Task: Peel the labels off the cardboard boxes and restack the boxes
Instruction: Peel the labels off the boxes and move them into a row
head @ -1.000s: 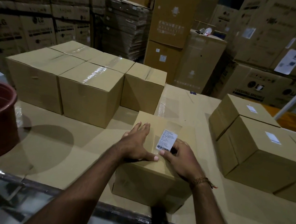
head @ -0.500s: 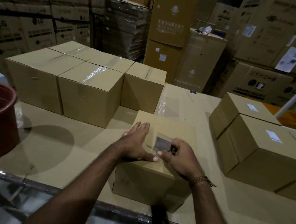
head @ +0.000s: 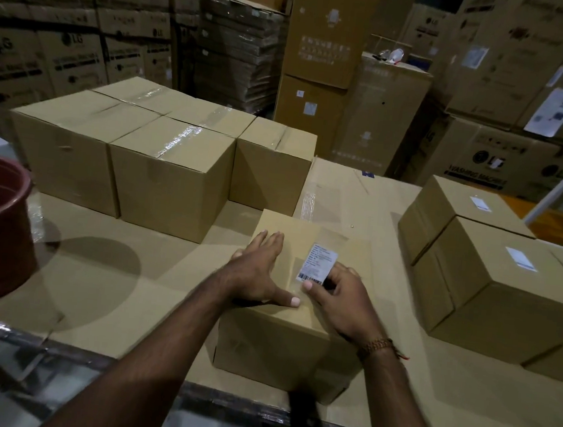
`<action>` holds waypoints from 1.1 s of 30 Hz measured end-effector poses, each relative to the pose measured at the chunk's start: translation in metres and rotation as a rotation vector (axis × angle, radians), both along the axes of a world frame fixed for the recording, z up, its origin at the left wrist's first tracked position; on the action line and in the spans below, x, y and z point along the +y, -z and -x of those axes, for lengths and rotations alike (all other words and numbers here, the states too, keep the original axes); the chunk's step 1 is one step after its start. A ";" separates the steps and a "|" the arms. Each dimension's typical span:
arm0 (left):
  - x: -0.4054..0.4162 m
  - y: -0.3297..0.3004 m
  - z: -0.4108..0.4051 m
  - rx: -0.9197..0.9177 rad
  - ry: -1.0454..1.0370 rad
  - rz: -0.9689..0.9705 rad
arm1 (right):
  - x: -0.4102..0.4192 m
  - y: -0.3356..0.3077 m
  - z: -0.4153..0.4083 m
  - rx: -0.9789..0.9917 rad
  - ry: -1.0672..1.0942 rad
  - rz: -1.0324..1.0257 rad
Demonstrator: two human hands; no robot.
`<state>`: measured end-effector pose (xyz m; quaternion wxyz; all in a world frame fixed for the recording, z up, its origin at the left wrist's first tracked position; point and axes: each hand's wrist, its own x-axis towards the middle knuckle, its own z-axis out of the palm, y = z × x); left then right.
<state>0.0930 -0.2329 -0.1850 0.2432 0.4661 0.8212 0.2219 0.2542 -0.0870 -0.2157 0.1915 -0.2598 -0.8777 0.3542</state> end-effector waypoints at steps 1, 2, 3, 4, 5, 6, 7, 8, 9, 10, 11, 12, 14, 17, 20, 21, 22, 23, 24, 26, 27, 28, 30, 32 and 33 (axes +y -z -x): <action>0.000 0.000 0.000 -0.001 0.000 0.001 | -0.001 0.000 0.000 -0.001 0.003 0.001; 0.000 -0.001 -0.001 0.000 0.000 0.001 | -0.001 0.000 0.000 0.000 0.003 0.002; 0.000 0.000 -0.001 0.004 0.001 -0.001 | -0.001 0.000 0.000 0.000 0.003 -0.001; 0.000 0.000 -0.001 0.006 0.000 -0.003 | -0.002 0.000 0.000 0.001 -0.003 -0.004; 0.000 0.000 -0.001 0.008 -0.002 -0.004 | -0.002 -0.001 -0.001 0.003 -0.008 -0.008; 0.000 0.000 -0.001 0.007 -0.003 -0.005 | -0.002 -0.002 -0.001 0.005 -0.010 -0.011; 0.000 0.000 -0.001 0.005 -0.002 -0.006 | -0.002 -0.003 -0.002 0.005 -0.009 -0.016; 0.000 0.000 -0.001 0.005 -0.001 -0.006 | -0.002 -0.003 -0.002 0.000 -0.010 -0.025; 0.000 0.000 -0.001 0.006 0.001 -0.007 | -0.002 -0.004 -0.002 -0.009 -0.014 -0.038; 0.000 0.000 -0.001 0.010 0.001 -0.008 | -0.002 -0.004 -0.003 -0.013 -0.020 -0.051; 0.000 0.001 -0.001 0.014 0.002 -0.009 | -0.002 -0.004 -0.003 -0.011 -0.024 -0.059; 0.000 0.001 -0.001 0.019 0.003 -0.011 | -0.002 -0.004 -0.003 -0.008 -0.023 -0.058; 0.001 0.003 0.000 0.026 0.008 -0.015 | -0.003 -0.003 -0.003 -0.007 0.002 -0.021; 0.001 0.004 0.002 0.027 0.011 -0.014 | -0.005 -0.004 -0.005 -0.027 0.041 0.032; 0.001 0.007 0.003 0.043 0.019 -0.017 | -0.006 -0.002 -0.004 -0.016 0.041 0.033; 0.000 0.007 0.004 0.052 0.027 -0.018 | -0.006 -0.002 -0.004 -0.014 0.028 0.030; 0.000 0.007 0.004 0.060 0.037 -0.016 | -0.006 -0.002 -0.004 -0.015 0.014 0.038; 0.001 0.007 0.005 0.064 0.051 -0.007 | -0.005 -0.001 -0.002 -0.020 0.003 0.052; 0.001 0.006 0.006 0.067 0.067 0.007 | -0.005 -0.001 -0.001 -0.023 -0.002 0.059; 0.002 0.005 0.008 0.070 0.097 0.034 | -0.004 0.002 0.002 -0.014 0.000 0.054; 0.003 0.005 0.009 0.068 0.105 0.039 | -0.003 0.004 0.003 0.000 0.001 0.052; 0.003 0.006 0.011 0.065 0.110 0.039 | -0.004 0.003 0.003 0.012 0.002 0.048; 0.002 0.009 0.014 0.066 0.111 0.027 | -0.007 -0.001 0.001 0.032 0.014 0.037; 0.001 0.016 0.018 0.091 0.111 0.003 | -0.008 -0.005 -0.001 0.050 0.024 0.036; 0.001 0.019 0.020 0.106 0.116 -0.008 | -0.008 -0.006 -0.002 0.060 0.027 0.043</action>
